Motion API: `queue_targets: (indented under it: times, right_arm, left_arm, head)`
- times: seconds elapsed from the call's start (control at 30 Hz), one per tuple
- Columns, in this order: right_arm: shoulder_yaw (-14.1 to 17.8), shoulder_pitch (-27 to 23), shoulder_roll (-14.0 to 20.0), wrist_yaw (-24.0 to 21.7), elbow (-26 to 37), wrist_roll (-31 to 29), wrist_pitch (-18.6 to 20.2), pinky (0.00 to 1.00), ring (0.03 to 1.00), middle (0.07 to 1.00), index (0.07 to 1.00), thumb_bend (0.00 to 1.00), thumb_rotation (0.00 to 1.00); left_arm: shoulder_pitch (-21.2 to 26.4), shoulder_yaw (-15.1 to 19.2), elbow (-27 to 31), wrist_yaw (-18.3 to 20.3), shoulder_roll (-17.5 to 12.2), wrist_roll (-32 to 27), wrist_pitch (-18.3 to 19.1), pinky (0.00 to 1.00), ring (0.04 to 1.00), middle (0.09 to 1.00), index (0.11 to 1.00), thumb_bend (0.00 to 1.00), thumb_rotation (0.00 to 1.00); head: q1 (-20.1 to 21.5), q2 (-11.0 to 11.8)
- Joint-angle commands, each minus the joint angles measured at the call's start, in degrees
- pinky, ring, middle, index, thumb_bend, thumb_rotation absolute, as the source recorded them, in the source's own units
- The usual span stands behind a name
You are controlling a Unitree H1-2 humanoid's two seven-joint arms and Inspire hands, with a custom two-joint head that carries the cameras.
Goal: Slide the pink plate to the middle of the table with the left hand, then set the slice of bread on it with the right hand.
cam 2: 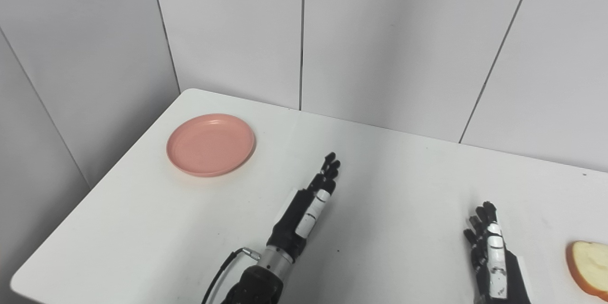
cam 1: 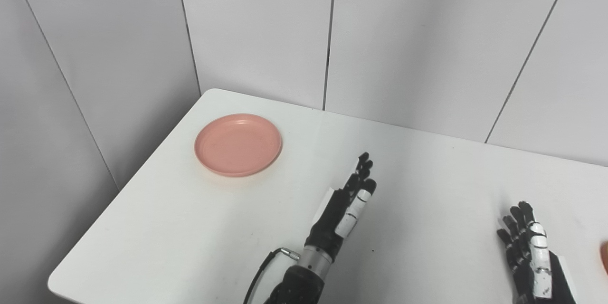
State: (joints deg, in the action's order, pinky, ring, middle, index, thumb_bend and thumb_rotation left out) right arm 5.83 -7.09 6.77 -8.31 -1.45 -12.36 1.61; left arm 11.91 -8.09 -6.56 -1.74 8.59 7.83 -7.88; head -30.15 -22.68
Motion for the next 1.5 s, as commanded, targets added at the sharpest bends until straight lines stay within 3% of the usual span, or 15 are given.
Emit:
queue_targets:
  times: [0.0, 0.17, 0.27, 0.43, 0.53, 0.67, 1.07, 1.27, 1.47]
  right_arm:
    - [0.21, 0.39, -0.16, 0.81, -1.02, 0.41, 0.13, 1.00, 1.000, 1.000, 1.000, 0.14, 1.00]
    - [0.04, -0.17, -0.06, -1.47, -2.60, -1.82, -1.43, 1.00, 1.000, 1.000, 1.000, 0.19, 1.00]
    - [0.25, -0.46, -0.33, -2.13, -3.51, -3.03, -1.97, 1.00, 1.000, 1.000, 1.000, 0.31, 1.00]
    - [0.10, -1.15, -0.21, -2.00, -4.88, -2.27, -2.72, 1.00, 1.000, 1.000, 1.000, 0.31, 1.00]
    - [0.10, -1.51, 0.03, -2.45, -5.63, -2.60, -2.86, 1.00, 1.000, 1.000, 1.000, 0.31, 1.00]
    - [0.02, -1.51, 0.11, -2.41, -5.98, -2.16, -3.36, 1.00, 1.000, 1.000, 1.000, 0.32, 1.00]
    - [-0.07, -1.54, 0.15, -2.30, -5.97, -1.60, -2.99, 1.00, 1.000, 1.000, 1.000, 0.31, 1.00]
    - [0.30, -1.46, -0.18, -2.28, -5.54, -1.97, -2.13, 1.00, 1.000, 1.000, 1.000, 0.28, 1.00]
    - [0.07, -1.27, -0.11, -2.10, -5.22, -1.31, -2.34, 1.00, 1.000, 1.000, 1.000, 0.27, 1.00]
  left_arm:
    - [4.22, 0.20, 4.36, 1.75, -0.19, -2.25, 1.49, 0.98, 0.991, 0.990, 0.983, 0.67, 1.00]
    - [7.84, 2.00, 8.07, 1.40, -0.72, -3.63, 3.82, 0.91, 0.936, 0.952, 0.943, 0.66, 0.97]
    - [10.47, 3.33, 10.20, 2.80, -2.64, -5.25, 6.11, 0.93, 0.939, 0.962, 0.950, 0.67, 0.97]
    - [14.26, 6.24, 14.20, 4.18, -5.21, -9.77, 11.77, 0.96, 0.946, 0.968, 0.958, 0.66, 0.95]
    - [15.92, 7.79, 15.42, 4.40, -6.76, -10.99, 12.97, 0.97, 0.950, 0.970, 0.968, 0.65, 0.96]
    - [18.26, 10.21, 16.75, 4.83, -10.50, -12.13, 17.02, 0.97, 0.964, 0.977, 0.966, 0.67, 0.98]
    - [22.69, 18.46, 14.59, 2.56, -17.86, -14.49, 19.63, 0.91, 0.949, 0.955, 0.952, 0.66, 1.00]
    - [23.04, 22.75, 12.96, 0.36, -20.54, -15.80, 20.94, 0.94, 0.939, 0.936, 0.926, 0.66, 1.00]
    - [22.40, 25.76, 9.70, -0.33, -22.67, -16.92, 18.99, 0.91, 0.935, 0.936, 0.934, 0.64, 1.00]
  head:
    - [0.22, -0.06]
    - [0.61, 0.22]
    - [0.75, 0.36]
    - [0.78, 0.59]
    - [0.73, 0.59]
    - [0.60, 0.68]
    - [0.27, 0.88]
    - [-0.03, 0.86]
    - [-0.14, 1.12]
